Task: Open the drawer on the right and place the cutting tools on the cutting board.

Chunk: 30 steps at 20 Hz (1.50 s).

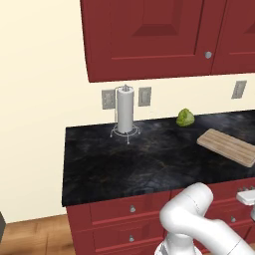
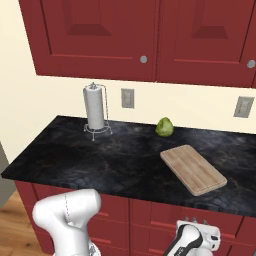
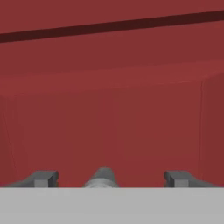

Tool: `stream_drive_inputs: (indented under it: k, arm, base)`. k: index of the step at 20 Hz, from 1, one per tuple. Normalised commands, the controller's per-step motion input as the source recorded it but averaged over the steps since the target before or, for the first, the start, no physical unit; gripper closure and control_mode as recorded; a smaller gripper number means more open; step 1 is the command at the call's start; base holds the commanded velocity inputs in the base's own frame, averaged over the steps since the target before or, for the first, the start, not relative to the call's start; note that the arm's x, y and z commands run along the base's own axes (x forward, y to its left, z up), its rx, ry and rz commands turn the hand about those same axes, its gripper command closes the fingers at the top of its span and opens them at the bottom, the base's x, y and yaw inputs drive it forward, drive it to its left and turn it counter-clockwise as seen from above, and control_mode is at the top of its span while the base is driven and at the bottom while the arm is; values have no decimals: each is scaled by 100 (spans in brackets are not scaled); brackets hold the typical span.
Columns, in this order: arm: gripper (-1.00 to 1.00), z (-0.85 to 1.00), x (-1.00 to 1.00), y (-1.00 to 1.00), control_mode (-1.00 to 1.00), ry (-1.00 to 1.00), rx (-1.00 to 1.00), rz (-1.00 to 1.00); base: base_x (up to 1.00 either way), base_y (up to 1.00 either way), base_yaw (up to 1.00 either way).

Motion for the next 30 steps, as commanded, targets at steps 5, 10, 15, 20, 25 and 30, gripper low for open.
stream_drive_inputs:
  k: [5, 10, 15, 20, 25, 30]
  arm:
    - [100, 0, 0, 0, -100, 0, 0, 0]
    - [100, 0, 0, 0, -100, 0, 0, 0]
    - [100, -11, -41, -14, -100, 0, 0, 0]
    - [100, -18, -99, -53, -100, 0, 0, 0]
    - [100, -21, -100, -64, -100, 0, 2, 0]
    - [100, -27, -100, -63, -100, 0, 0, 0]
  base:
    - [0, 0, 0]
    - [0, 0, 0]
    - [0, 0, 0]
    - [0, 0, 0]
    - [0, 0, 0]
    - [0, 0, 0]
